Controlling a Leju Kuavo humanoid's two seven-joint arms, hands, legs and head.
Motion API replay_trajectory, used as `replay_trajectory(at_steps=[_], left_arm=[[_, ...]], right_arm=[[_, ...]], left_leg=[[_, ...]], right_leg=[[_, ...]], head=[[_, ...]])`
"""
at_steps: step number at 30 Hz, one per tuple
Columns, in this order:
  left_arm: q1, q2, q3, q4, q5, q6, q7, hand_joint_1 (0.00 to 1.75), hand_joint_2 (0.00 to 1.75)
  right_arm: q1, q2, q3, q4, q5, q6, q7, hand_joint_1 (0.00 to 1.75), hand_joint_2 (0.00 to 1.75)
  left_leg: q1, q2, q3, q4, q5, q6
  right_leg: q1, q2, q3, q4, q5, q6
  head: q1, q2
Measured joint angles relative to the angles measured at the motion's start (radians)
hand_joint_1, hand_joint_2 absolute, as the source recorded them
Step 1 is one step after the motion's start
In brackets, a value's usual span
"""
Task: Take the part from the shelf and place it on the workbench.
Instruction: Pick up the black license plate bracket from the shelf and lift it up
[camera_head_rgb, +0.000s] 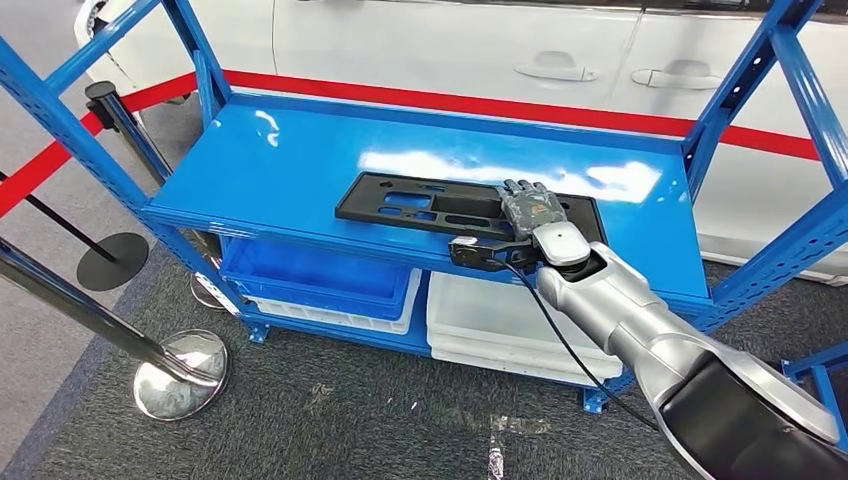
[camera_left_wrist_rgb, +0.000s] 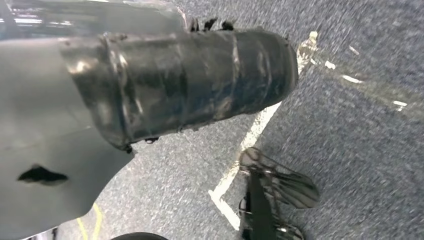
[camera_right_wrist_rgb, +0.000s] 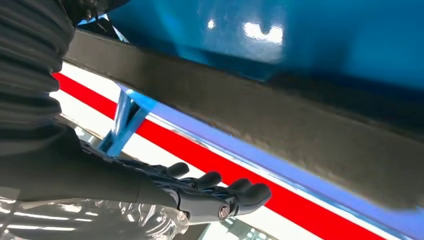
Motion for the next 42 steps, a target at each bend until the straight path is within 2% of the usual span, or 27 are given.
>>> replay_trajectory(at_steps=[2,3,4,5,7,11,20,27,30,35,39,42], left_arm=[[0.001,0.001,0.000,0.000,0.004,0.002,-0.001,0.00,0.00],[0.001,0.003,0.000,0.000,0.006,0.003,-0.002,0.00,0.00],[0.000,0.004,0.000,0.001,0.007,0.003,-0.002,0.00,0.00],[-0.001,0.006,0.000,0.001,0.008,0.003,-0.003,0.00,0.00],[-0.002,0.007,0.000,0.002,0.008,0.004,-0.005,0.00,0.00],[0.000,0.006,0.000,0.002,0.009,0.005,-0.007,0.00,0.00],[0.000,0.006,0.000,0.002,0.007,0.005,-0.021,0.00,0.00],[0.000,0.007,0.000,0.002,0.006,0.005,-0.030,0.00,0.00],[0.000,0.006,0.000,0.002,0.006,0.005,-0.031,0.00,0.00],[0.001,0.006,0.000,0.002,0.007,0.002,-0.031,0.00,0.00],[-0.001,0.006,0.000,0.002,0.008,-0.001,-0.034,0.00,1.75],[0.000,0.004,0.000,0.002,0.006,-0.004,-0.047,0.00,1.75]], right_arm=[[-0.001,0.000,0.000,0.000,0.000,0.000,0.000,1.41,1.75],[-0.002,0.000,0.000,0.000,0.000,0.001,0.000,1.46,1.75],[-0.004,0.000,0.000,0.000,0.000,0.002,0.000,1.54,1.75],[-0.004,0.000,0.000,0.000,-0.001,0.004,0.000,1.63,1.75],[-0.004,0.000,0.000,0.000,-0.003,0.006,-0.003,1.75,1.75],[-0.006,-0.002,0.000,0.002,-0.019,0.026,-0.013,1.75,1.75],[-0.017,-0.009,-0.003,0.002,-0.036,0.025,-0.029,1.75,1.75],[-0.016,-0.011,-0.004,0.002,-0.043,0.001,-0.036,1.75,1.75],[-0.016,-0.012,-0.005,0.001,-0.031,-0.054,-0.025,1.75,1.75],[-0.028,-0.017,-0.005,-0.040,0.083,-0.256,0.004,1.75,1.75],[-0.053,-0.018,-0.006,-0.097,0.152,-0.293,0.014,1.75,1.75],[-0.061,-0.019,-0.006,-0.148,0.211,-0.328,0.013,1.75,1.75]], left_leg=[[-0.006,0.000,0.036,-0.117,0.083,0.014],[-0.011,0.000,0.059,-0.175,0.113,0.022],[-0.015,0.000,0.079,-0.219,0.126,0.029],[-0.019,0.000,0.088,-0.241,0.125,0.033],[-0.021,-0.001,0.095,-0.257,0.119,0.035],[-0.020,-0.001,0.099,-0.266,0.121,0.023],[-0.021,-0.003,0.102,-0.266,0.117,0.030],[-0.021,-0.003,0.103,-0.266,0.117,0.031],[-0.021,-0.003,0.103,-0.267,0.117,0.031],[-0.021,-0.002,0.104,-0.270,0.118,0.030],[-0.020,-0.001,0.107,-0.273,0.118,0.030],[-0.020,-0.002,0.107,-0.274,0.119,0.029]], right_leg=[[0.004,0.002,0.013,0.000,-0.008,0.001],[0.007,0.002,0.017,0.000,-0.012,0.002],[0.008,0.003,0.018,0.000,-0.014,0.005],[0.008,0.003,0.016,-0.001,-0.015,0.008],[0.008,0.003,0.013,-0.003,-0.015,0.016],[0.009,0.002,0.021,-0.014,-0.013,0.008],[0.009,-0.001,0.031,-0.026,-0.011,0.013],[0.008,-0.001,0.031,-0.027,-0.011,0.020],[0.009,-0.001,0.030,-0.027,-0.011,0.020],[0.009,0.001,0.029,-0.026,-0.011,0.020],[0.009,0.002,0.028,-0.026,-0.012,0.019],[0.010,0.001,0.028,-0.026,-0.012,0.019]], head=[[0.000,0.000],[0.001,0.000],[0.001,0.000],[0.002,0.000],[0.001,0.000],[0.005,0.000],[0.005,0.000],[0.005,0.000],[0.005,0.000],[0.005,0.000],[0.005,0.000],[0.005,0.000]])
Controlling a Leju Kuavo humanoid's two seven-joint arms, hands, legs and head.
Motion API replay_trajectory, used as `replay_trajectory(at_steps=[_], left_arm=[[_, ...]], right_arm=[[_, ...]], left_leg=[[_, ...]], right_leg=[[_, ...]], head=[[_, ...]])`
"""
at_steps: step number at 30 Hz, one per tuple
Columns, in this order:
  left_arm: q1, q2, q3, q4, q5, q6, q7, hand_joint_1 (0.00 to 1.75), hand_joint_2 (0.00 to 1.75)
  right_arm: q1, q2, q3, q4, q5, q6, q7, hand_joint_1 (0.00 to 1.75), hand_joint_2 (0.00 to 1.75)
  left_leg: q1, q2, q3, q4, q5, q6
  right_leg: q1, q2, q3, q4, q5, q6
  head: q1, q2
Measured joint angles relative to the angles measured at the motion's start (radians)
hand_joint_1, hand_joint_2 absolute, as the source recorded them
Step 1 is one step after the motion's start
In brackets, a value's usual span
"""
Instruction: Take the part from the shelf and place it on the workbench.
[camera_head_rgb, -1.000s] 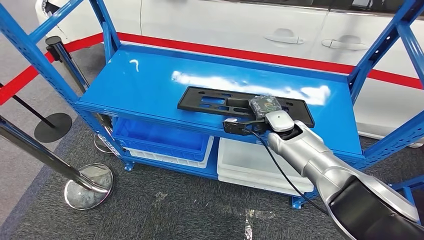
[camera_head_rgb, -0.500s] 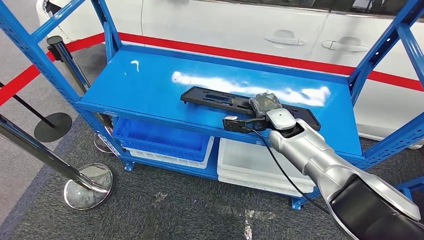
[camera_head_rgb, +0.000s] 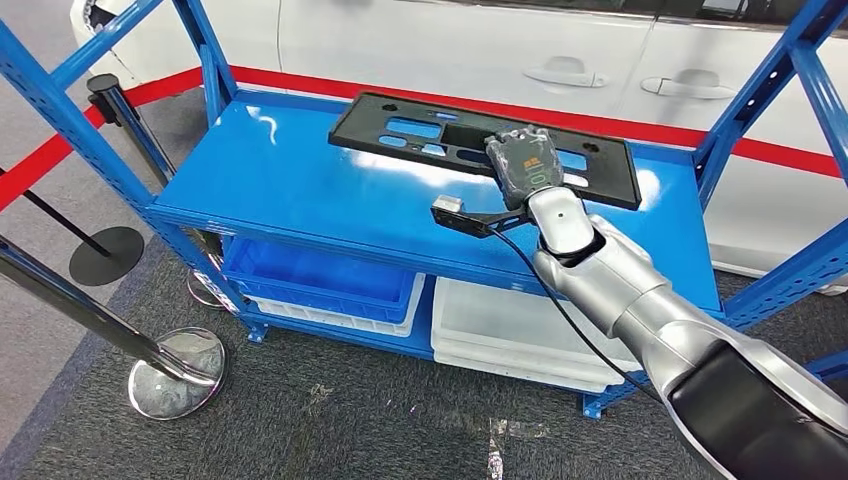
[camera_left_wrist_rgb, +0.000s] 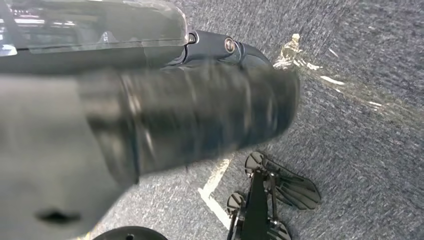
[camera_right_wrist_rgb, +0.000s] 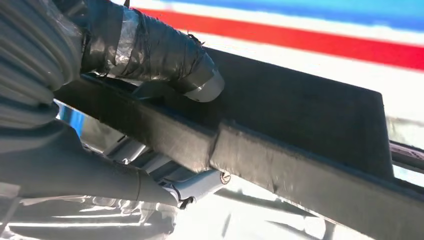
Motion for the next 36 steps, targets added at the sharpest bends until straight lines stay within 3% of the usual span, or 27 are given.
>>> replay_trajectory(at_steps=[3,6,13,22,36], left_arm=[[0.001,0.000,0.000,0.000,-0.003,-0.006,-0.013,0.00,1.75],[0.001,-0.001,0.000,0.000,-0.003,-0.011,-0.019,0.00,1.75],[0.002,-0.001,0.000,0.000,0.005,-0.015,-0.013,0.00,1.75],[0.002,-0.001,0.000,0.000,0.009,-0.022,-0.015,0.00,1.75],[0.002,-0.001,0.000,0.000,0.007,-0.032,-0.046,0.00,1.75]], right_arm=[[-0.029,-0.007,-0.001,-0.095,0.036,0.031,-0.003,1.75,1.75],[-0.068,-0.013,-0.002,-0.216,0.043,0.124,-0.008,1.75,1.75],[-0.130,-0.034,-0.007,-0.493,-0.010,0.270,-0.034,1.75,1.75],[-0.132,-0.064,-0.007,-0.702,-0.041,0.297,-0.046,1.75,1.75],[-0.120,-0.082,-0.005,-0.813,-0.100,0.357,-0.056,1.75,1.75]], left_leg=[[0.000,0.000,0.000,-0.001,0.001,-0.001],[0.000,0.001,0.001,-0.002,0.001,-0.002],[0.001,0.001,0.002,-0.003,0.001,-0.002],[0.000,0.000,0.002,-0.003,0.001,-0.002],[0.001,0.000,0.002,-0.003,0.001,-0.002]], right_leg=[[0.000,0.001,-0.001,0.000,0.000,0.000],[0.000,0.001,-0.001,0.000,0.000,0.000],[0.000,0.001,-0.001,0.000,-0.001,-0.001],[0.000,0.001,0.000,0.000,-0.001,-0.001],[0.000,0.001,0.000,0.000,-0.001,-0.001]], head=[[0.000,0.000],[0.000,0.000],[0.000,0.000],[0.000,0.000],[0.000,0.000]])
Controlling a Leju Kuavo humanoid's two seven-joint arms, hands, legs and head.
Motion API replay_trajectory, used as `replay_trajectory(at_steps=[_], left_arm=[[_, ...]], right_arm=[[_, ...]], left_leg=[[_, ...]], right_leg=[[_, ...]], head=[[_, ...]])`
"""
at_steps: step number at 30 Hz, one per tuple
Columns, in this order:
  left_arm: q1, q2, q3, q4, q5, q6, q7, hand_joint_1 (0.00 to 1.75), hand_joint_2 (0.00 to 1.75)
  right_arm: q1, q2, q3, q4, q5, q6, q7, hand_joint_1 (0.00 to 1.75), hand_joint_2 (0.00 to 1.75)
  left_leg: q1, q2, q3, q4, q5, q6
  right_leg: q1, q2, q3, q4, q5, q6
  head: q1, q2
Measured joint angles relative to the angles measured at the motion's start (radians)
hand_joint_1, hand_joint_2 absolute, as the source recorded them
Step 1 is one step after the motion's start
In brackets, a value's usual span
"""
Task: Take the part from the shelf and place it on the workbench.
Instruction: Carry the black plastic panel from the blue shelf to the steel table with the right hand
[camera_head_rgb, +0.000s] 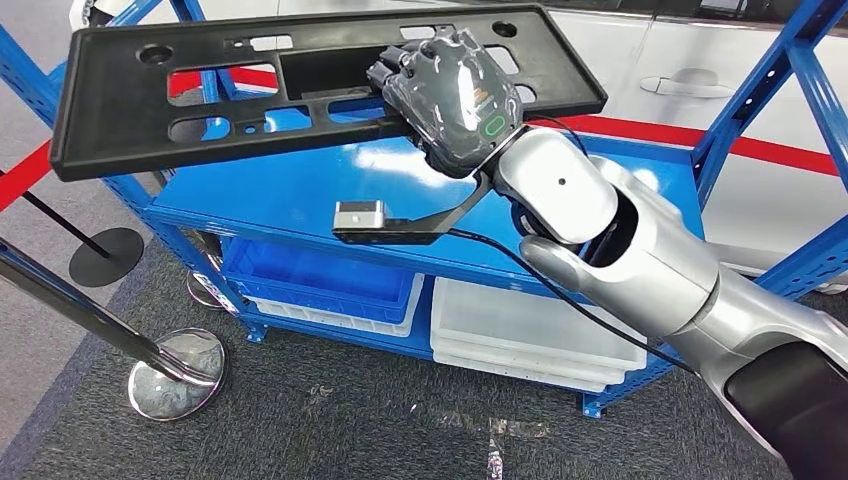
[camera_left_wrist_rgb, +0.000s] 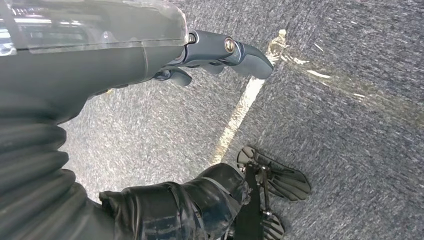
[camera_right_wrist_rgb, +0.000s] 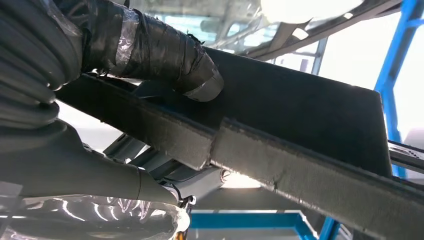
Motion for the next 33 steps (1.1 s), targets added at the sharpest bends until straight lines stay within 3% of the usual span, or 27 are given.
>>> replay_trajectory(at_steps=[5,29,33], left_arm=[[0.000,0.000,0.000,0.000,-0.004,0.005,0.001,0.00,1.75],[0.000,0.000,0.000,0.000,-0.005,0.023,0.012,0.00,1.75],[-0.001,0.000,0.000,0.000,-0.007,0.033,0.017,0.00,1.75]], right_arm=[[0.015,-0.002,0.000,-0.036,-0.053,0.002,0.009,1.75,1.75],[0.074,-0.033,0.000,-0.100,-0.032,-0.020,0.023,1.75,1.75],[0.076,-0.033,0.000,-0.100,-0.031,-0.012,0.026,1.75,1.75]], left_leg=[[0.000,0.000,0.000,0.000,0.000,0.000],[0.000,0.000,0.000,0.000,0.000,0.000],[-0.003,0.000,-0.002,0.006,-0.004,0.005]], right_leg=[[0.000,0.000,0.000,0.000,0.000,0.000],[0.000,0.000,0.000,0.000,0.000,0.000],[-0.003,0.000,0.001,-0.002,0.000,0.002]], head=[[0.000,0.000],[0.000,0.000],[0.000,0.000]])
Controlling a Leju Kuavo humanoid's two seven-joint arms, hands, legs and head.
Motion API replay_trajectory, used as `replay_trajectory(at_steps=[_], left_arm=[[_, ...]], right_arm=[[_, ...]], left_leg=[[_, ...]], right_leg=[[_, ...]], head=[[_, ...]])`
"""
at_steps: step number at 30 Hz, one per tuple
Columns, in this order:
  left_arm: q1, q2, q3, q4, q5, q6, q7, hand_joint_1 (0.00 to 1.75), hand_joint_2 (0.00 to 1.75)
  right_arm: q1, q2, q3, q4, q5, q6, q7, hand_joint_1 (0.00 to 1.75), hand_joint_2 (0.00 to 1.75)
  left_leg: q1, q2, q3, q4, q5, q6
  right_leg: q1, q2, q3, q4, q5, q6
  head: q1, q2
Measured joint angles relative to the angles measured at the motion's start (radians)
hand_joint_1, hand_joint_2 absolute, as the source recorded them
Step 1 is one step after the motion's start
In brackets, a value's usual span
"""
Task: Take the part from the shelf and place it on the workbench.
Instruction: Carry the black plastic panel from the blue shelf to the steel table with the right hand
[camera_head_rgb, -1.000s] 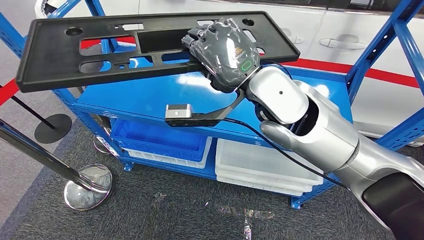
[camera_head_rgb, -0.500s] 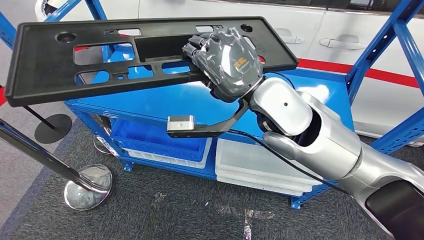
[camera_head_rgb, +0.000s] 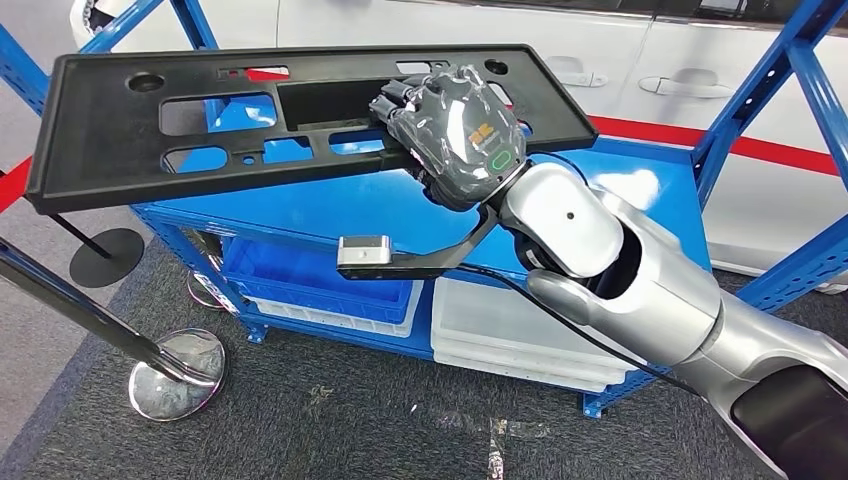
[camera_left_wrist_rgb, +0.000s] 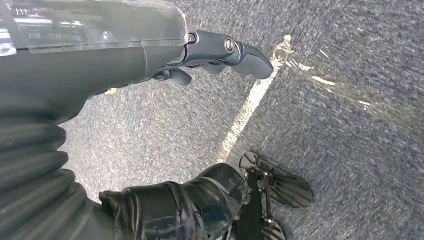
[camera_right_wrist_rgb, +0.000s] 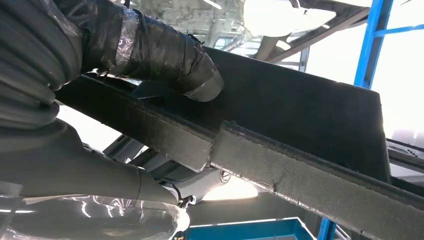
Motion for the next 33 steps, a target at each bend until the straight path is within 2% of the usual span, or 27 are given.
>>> replay_trajectory(at_steps=[3,5,6,8,9,10,11,12,14,15,17,19,20,22,24,25,26,27,28,29,30,31,33], left_arm=[[-0.001,0.002,0.000,0.000,0.000,0.007,0.004,0.00,1.75],[-0.003,0.002,0.000,0.000,-0.001,0.008,0.005,0.00,1.75],[-0.004,0.002,0.000,0.000,-0.001,0.008,0.005,0.00,1.75],[-0.005,0.001,0.000,0.000,-0.002,0.008,0.005,0.00,1.75],[-0.005,0.001,0.000,0.000,-0.003,0.008,0.005,0.00,1.75],[-0.005,0.001,0.000,0.000,-0.003,0.008,0.005,0.00,1.75],[-0.004,0.001,0.000,0.000,-0.003,0.008,0.005,0.00,1.75],[-0.005,0.001,0.000,0.000,-0.003,0.008,0.005,0.00,1.75],[-0.004,0.002,0.000,0.000,-0.003,0.008,0.005,0.00,1.75],[-0.003,0.003,0.000,0.000,-0.003,0.009,0.005,0.00,1.75],[-0.003,0.005,0.000,0.001,-0.003,0.010,0.004,0.00,1.75],[-0.002,0.004,0.000,0.001,-0.003,0.010,0.004,0.00,1.75],[-0.002,0.004,0.000,0.001,-0.003,0.010,0.004,0.00,1.75],[-0.002,0.005,0.000,0.001,-0.003,0.010,0.004,0.00,1.75],[-0.002,0.005,0.000,0.001,-0.003,0.010,0.004,0.00,1.75],[-0.003,0.005,0.000,0.001,-0.003,0.010,0.004,0.00,1.75],[-0.003,0.004,0.000,0.001,-0.003,0.010,0.004,0.00,1.75],[-0.003,0.004,0.000,0.001,-0.003,0.010,0.004,0.00,1.75],[-0.004,0.005,0.000,0.001,-0.003,0.010,0.004,0.00,1.75],[-0.005,0.006,0.000,0.001,-0.003,0.010,0.004,0.00,1.75],[-0.006,0.008,0.000,0.001,-0.003,0.010,0.004,0.00,1.75],[-0.007,0.009,0.000,0.001,-0.003,0.010,0.004,0.00,1.75],[-0.008,0.011,0.000,0.001,-0.003,0.012,0.004,0.00,1.75]], right_arm=[[-0.001,0.000,0.000,0.000,0.000,0.007,0.001,1.75,1.75],[-0.003,-0.001,0.000,0.000,-0.002,0.012,0.002,1.75,1.75],[-0.006,-0.002,0.000,0.000,-0.002,0.014,0.002,1.75,1.75],[-0.007,-0.004,0.000,0.000,-0.003,0.016,0.003,1.75,1.75],[-0.005,-0.005,0.000,0.000,-0.003,0.017,0.003,1.75,1.75],[-0.002,-0.006,0.000,0.001,-0.003,0.018,0.003,1.75,1.75],[0.001,-0.006,0.000,0.001,-0.003,0.018,0.002,1.75,1.75],[0.002,-0.006,0.000,0.002,-0.003,0.019,0.002,1.75,1.75],[0.000,-0.007,0.000,0.002,-0.003,0.018,0.003,1.75,1.75],[-0.001,-0.008,0.000,0.002,-0.003,0.018,0.003,1.75,1.75],[-0.001,-0.009,0.000,0.002,-0.003,0.018,0.003,1.75,1.75],[-0.001,-0.009,0.000,0.002,-0.003,0.018,0.003,1.75,1.75],[-0.001,-0.008,0.000,0.003,-0.003,0.018,0.003,1.75,1.75],[-0.002,-0.008,0.000,0.003,-0.003,0.018,0.003,1.75,1.75],[-0.001,-0.008,0.000,0.003,-0.003,0.018,0.003,1.75,1.75],[-0.001,-0.008,0.000,0.003,-0.003,0.019,0.003,1.75,1.75],[0.000,-0.008,0.000,0.003,-0.003,0.019,0.003,1.75,1.75],[0.000,-0.008,0.000,0.003,-0.003,0.019,0.003,1.75,1.75],[0.000,-0.008,0.000,0.003,-0.003,0.019,0.003,1.75,1.75],[-0.001,-0.008,0.000,0.003,-0.003,0.018,0.003,1.75,1.75],[-0.002,-0.008,0.000,0.003,-0.003,0.018,0.003,1.75,1.75],[-0.002,-0.008,0.000,0.003,-0.003,0.018,0.003,1.75,1.75],[-0.003,-0.008,0.000,0.003,-0.003,0.018,0.003,1.75,1.75]], left_leg=[[0.000,0.000,0.002,-0.004,0.003,0.007],[0.007,0.003,0.013,-0.023,0.014,0.013],[0.011,0.005,0.019,-0.033,0.020,0.016],[0.014,0.007,0.023,-0.040,0.024,0.018],[0.015,0.007,0.023,-0.039,0.024,0.017],[0.018,0.007,0.022,-0.036,0.023,0.016],[0.022,0.007,0.021,-0.032,0.021,0.013],[0.027,0.006,0.020,-0.026,0.018,0.009],[0.034,0.004,0.011,-0.007,0.009,-0.007],[0.035,0.003,0.006,0.002,0.006,-0.016],[0.033,0.000,-0.005,0.013,0.008,-0.030],[0.036,0.000,-0.012,0.016,0.010,-0.041],[0.037,0.001,-0.019,0.028,-0.004,-0.045],[0.038,0.004,-0.050,0.110,-0.072,-0.047],[0.035,0.004,-0.092,0.238,-0.146,-0.046],[0.033,0.004,-0.101,0.281,-0.162,-0.044],[0.030,0.004,-0.093,0.289,-0.159,-0.039],[0.025,0.004,-0.067,0.259,-0.141,-0.032],[0.020,0.003,-0.024,0.198,-0.115,-0.021],[0.013,0.003,0.022,0.126,-0.099,-0.008],[0.007,0.003,0.059,0.067,-0.087,0.000],[0.001,0.002,0.081,0.029,-0.082,0.006],[-0.007,0.001,0.088,0.008,-0.072,0.007]], right_leg=[[0.000,0.001,0.002,-0.002,0.002,0.005],[0.004,0.002,-0.001,0.014,-0.014,0.011],[0.006,0.002,-0.013,0.045,-0.037,0.014],[0.005,-0.001,-0.060,0.163,-0.100,0.022],[0.001,-0.002,-0.088,0.224,-0.123,0.025],[-0.004,-0.003,-0.105,0.262,-0.127,0.029],[-0.011,-0.005,-0.106,0.263,-0.112,0.034],[-0.018,-0.007,-0.089,0.225,-0.081,0.040],[-0.029,-0.011,-0.031,0.103,-0.026,0.055],[-0.029,-0.010,-0.011,0.062,-0.014,0.055],[-0.024,-0.005,-0.004,0.045,-0.016,0.043],[-0.025,-0.004,-0.016,0.046,-0.011,0.022],[-0.024,-0.004,-0.021,0.045,-0.005,0.012],[-0.023,-0.005,-0.032,0.042,0.007,-0.007],[-0.015,-0.005,-0.046,0.042,0.018,-0.018],[-0.010,-0.005,-0.054,0.042,0.024,-0.022],[-0.005,-0.005,-0.061,0.043,0.029,-0.024],[-0.001,-0.004,-0.068,0.043,0.034,-0.025],[0.003,-0.004,-0.073,0.044,0.039,-0.025],[0.006,-0.004,-0.077,0.044,0.044,-0.025],[0.007,-0.005,-0.079,0.043,0.049,-0.022],[0.006,-0.006,-0.080,0.042,0.054,-0.018],[0.002,-0.008,-0.081,0.036,0.067,-0.007]], head=[[0.000,0.000],[0.002,0.000],[0.004,0.000],[0.007,0.000],[0.008,0.000],[0.008,0.000],[0.008,0.000],[0.008,0.000],[0.010,0.000],[0.010,0.000],[0.011,0.000],[0.010,0.000],[0.008,0.000],[0.004,0.000],[0.000,0.000],[-0.001,0.000],[-0.001,0.000],[-0.001,0.000],[-0.001,0.000],[0.000,0.000],[0.001,0.000],[0.001,0.000],[0.000,0.000]])
